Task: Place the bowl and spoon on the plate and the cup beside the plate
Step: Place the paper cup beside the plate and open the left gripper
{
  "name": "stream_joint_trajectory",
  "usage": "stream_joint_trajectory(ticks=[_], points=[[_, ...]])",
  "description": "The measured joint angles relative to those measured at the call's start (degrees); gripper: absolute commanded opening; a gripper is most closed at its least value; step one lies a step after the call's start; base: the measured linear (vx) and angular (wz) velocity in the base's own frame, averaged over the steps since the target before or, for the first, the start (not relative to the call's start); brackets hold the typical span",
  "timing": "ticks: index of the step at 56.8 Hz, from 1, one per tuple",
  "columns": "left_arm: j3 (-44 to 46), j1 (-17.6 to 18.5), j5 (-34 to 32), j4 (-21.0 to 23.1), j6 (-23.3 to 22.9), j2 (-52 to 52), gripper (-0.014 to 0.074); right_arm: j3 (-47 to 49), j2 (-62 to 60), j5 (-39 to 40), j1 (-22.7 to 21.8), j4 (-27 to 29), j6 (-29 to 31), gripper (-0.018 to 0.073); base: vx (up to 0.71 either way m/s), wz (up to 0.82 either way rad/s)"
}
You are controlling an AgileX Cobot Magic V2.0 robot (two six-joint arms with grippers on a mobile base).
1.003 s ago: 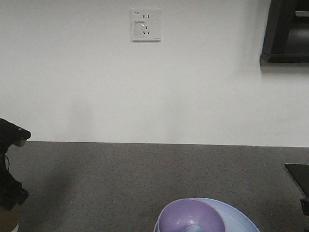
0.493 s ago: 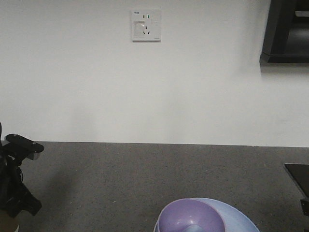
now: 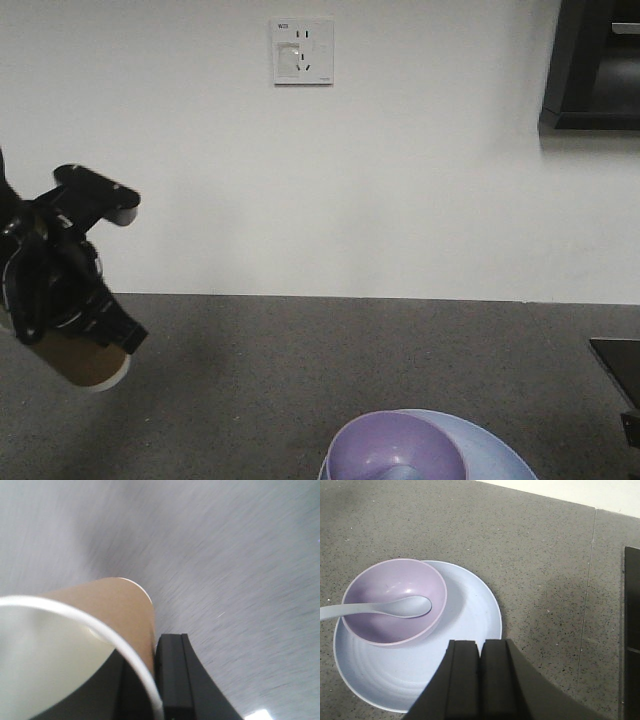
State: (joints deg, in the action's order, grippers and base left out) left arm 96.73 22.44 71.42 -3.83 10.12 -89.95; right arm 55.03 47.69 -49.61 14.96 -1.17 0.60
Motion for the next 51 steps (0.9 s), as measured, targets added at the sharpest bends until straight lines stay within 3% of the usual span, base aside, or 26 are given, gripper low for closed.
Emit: stream_joint_trajectory(ticks=[17,27,51], points=[[3.06,12.45,0.56,1.79,0.27,-4.63,-0.0004,0.00,0.00,-0.01,0.00,0.09,0.00,-0.0008,0.00,0.00],[3.06,17.88,0.56,2.19,0.27,-9.96,-0.0004,0.00,0.00,-0.70,0.00,0.04,0.00,-0.0008,0.00,0.00],[3.06,20.01,0.51,2.25,-0.14,-16.04,0.0002,0.00,0.00,-1.98,0.00,-0.77,0.00,-0.0008,0.00,0.00]])
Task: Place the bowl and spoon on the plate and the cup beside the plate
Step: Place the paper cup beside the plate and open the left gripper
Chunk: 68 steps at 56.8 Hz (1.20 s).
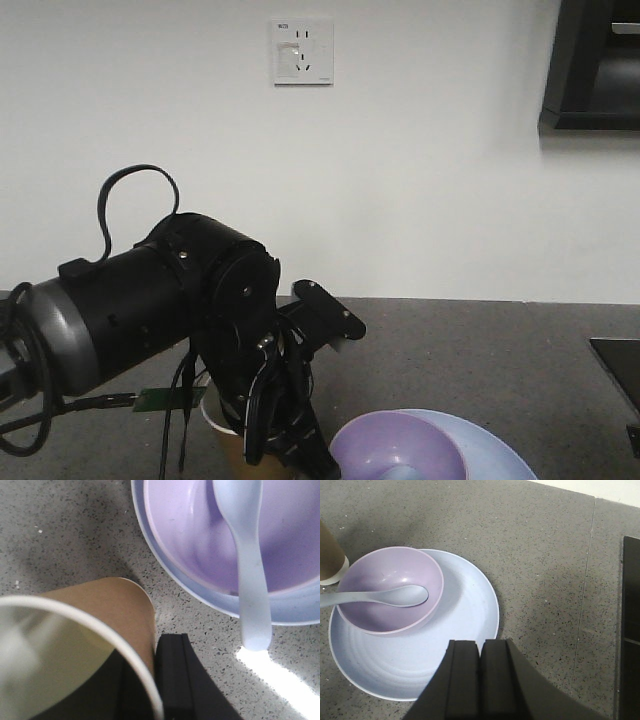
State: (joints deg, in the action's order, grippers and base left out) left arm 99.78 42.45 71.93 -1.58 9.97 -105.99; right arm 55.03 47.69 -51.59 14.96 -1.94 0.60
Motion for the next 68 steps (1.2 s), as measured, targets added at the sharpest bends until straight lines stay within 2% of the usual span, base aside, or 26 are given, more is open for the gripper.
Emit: stream_joint_trajectory(ticks=[7,13,32,40,59,65,68], points=[[0.00,0.00,-0.04,0.62,-0.02,-0.16,0.0031,0.00,0.00,0.00,0.00,-0.07,0.00,-0.0008,0.00,0.00],[0.00,0.05,-0.06,0.80,-0.02,-0.50,0.0100,0.00,0.00,0.00,0.00,-0.07,0.00,-0.0008,0.00,0.00],[0.00,0.05,-0.06,0.80,-0.06,-0.90,0.0452,0.00,0.00,0.00,0.00,-0.07,0.00,-0.0008,0.00,0.00],[0.00,0.05,-0.06,0.80,-0.06,-0.90,0.0533,0.00,0.00,0.00,0.00,-0.07,0.00,-0.0008,0.00,0.00],[6.56,0.05,0.00,0.82,-0.71,-0.07,0.0541,0.00,0.00,-0.05,0.00,-0.07,0.00,-0.0008,0.00,0.00],[10.36,0.05,0.00,0.87,-1.01,1.59,0.0499,0.00,0.00,-0.05,0.00,-0.07,0.00,-0.0008,0.00,0.00],[12.04,0.05,0.05,0.87,-1.07,3.00,0.0438,0.00,0.00,-0.05,0.00,-0.07,0.00,-0.0008,0.00,0.00]])
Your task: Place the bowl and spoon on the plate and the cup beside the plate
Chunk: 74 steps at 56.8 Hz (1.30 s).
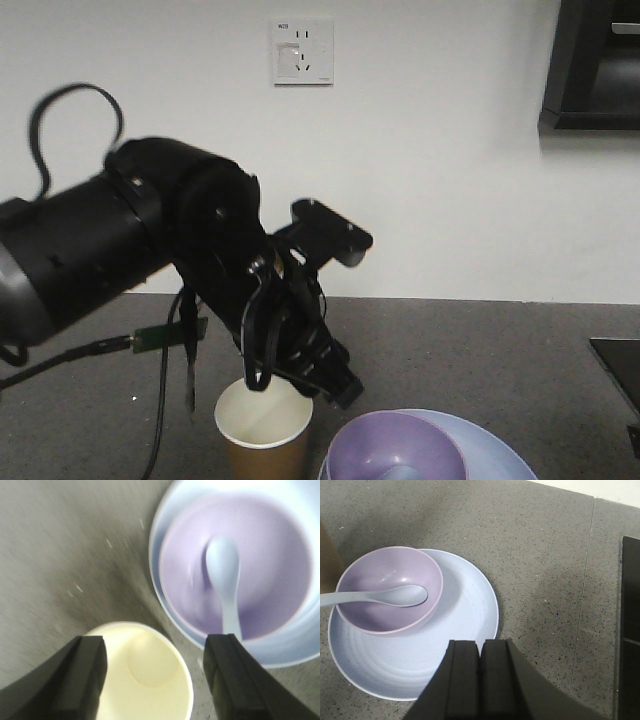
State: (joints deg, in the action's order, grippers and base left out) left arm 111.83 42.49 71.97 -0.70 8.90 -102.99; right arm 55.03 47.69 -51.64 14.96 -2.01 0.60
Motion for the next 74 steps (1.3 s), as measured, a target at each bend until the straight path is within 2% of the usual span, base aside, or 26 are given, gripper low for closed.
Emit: stream_joint_trajectory(ticks=[5,11,17,23,32,40,49,59,74], points=[[2.17,0.00,0.05,-0.20,-0.11,2.81,0.0290,0.00,0.00,0.00,0.00,0.00,0.00,-0.0008,0.00,0.00],[2.71,0.06,0.40,-2.75,-1.62,7.32,-0.0009,0.00,0.00,-0.14,0.00,0.00,0.00,-0.0008,0.00,0.00],[1.71,0.00,0.42,-6.83,-3.58,12.35,-0.0007,0.00,0.00,-0.92,0.00,0.00,0.00,-0.0008,0.00,0.00],[-5.92,0.00,-2.83,-8.82,-4.46,20.31,-0.0004,-0.02,-0.72,-0.94,0.00,0.06,0.06,-0.0008,0.00,0.00],[-29.18,0.00,-17.44,-9.09,-8.90,36.59,-0.0004,-2.93,-6.33,6.15,0.00,0.51,1.32,-0.0008,0.00,0.00],[-53.44,0.00,-31.95,-9.15,-14.41,52.92,-0.0004,-12.11,-16.19,14.83,0.00,1.56,1.60,-0.0008,0.00,0.00],[-70.26,0.00,-42.90,-9.15,-19.62,66.01,-0.0004,-21.91,-25.15,22.23,0.00,1.67,1.77,-0.0008,0.00,0.00],[-77.10,0.00,-45.66,-9.03,-20.96,75.14,-0.0004,-26.57,-29.95,27.10,0.00,1.57,1.77,-0.0008,0.00,0.00],[-77.53,0.00,-45.05,-8.91,-21.00,77.29,-0.0004,-27.24,-30.34,27.21,0.00,1.57,1.77,-0.0008,0.00,0.00]])
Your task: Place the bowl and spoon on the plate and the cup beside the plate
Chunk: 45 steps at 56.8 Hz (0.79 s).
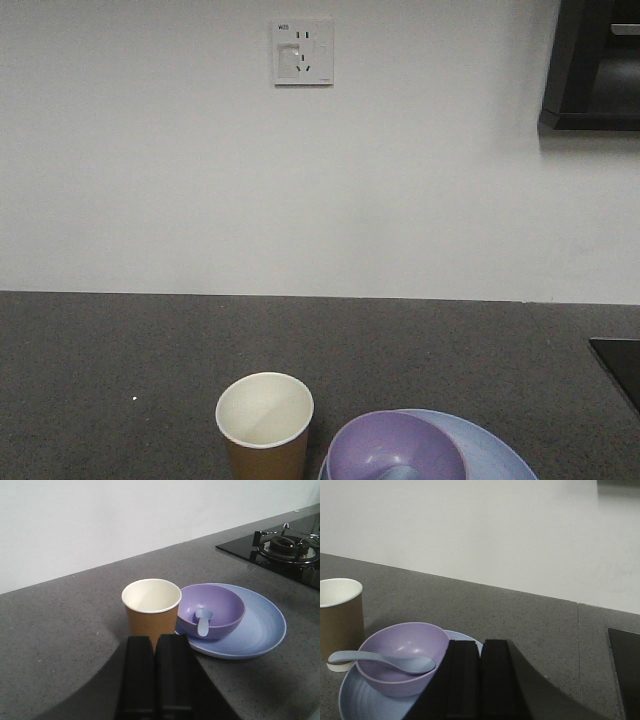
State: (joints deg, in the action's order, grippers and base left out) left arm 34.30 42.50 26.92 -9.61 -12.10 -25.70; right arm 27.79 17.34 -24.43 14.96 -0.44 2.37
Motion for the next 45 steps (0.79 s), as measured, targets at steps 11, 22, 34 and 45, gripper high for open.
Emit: stream_joint_trajectory(ticks=[11,22,34,45], points=[[0.00,0.00,0.08,0.00,0.00,0.00,-0.0004,0.00,0.00,0.26,0.00,0.00,0.04,-0.0008,0.00,0.00],[-0.89,-0.35,-0.89,-0.95,0.00,0.17,-0.0004,0.00,0.00,0.26,0.00,0.00,0.04,-0.0008,0.00,0.00],[-10.84,-13.09,-12.77,-3.85,0.62,5.66,-0.0004,0.00,0.00,0.32,0.00,0.00,0.04,-0.0008,0.00,0.00],[-23.76,-29.95,-16.65,-2.11,0.89,16.50,-0.0004,0.00,0.00,0.32,0.00,0.00,0.04,-0.0008,0.00,0.00]])
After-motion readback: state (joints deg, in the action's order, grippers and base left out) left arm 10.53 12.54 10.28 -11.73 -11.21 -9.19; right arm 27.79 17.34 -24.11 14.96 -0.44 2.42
